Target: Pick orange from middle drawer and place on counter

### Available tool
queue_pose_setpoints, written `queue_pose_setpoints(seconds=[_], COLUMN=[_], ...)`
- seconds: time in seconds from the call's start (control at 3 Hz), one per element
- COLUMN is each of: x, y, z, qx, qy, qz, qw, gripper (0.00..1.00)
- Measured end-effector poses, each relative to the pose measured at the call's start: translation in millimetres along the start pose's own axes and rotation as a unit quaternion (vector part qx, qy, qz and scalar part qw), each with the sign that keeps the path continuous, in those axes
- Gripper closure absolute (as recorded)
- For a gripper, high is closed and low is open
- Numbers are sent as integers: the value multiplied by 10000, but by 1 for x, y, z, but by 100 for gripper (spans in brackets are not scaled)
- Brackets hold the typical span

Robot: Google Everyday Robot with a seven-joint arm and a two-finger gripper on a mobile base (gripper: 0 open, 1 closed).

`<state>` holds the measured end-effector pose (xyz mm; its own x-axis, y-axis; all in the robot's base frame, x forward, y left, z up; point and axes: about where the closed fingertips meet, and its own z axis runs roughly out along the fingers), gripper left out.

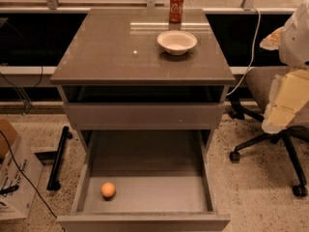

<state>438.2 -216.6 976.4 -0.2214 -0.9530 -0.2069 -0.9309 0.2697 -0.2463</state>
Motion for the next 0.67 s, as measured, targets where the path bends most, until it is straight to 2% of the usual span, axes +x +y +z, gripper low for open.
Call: queue_pose_setpoints(seconds=[0.33, 0.67], x=[-2, -12], y=[-1, -1], z=[-1, 14], qx=[38, 61], qy=[-57, -213], qz=[-1, -95], qw=[10000, 9997], gripper=[0, 0])
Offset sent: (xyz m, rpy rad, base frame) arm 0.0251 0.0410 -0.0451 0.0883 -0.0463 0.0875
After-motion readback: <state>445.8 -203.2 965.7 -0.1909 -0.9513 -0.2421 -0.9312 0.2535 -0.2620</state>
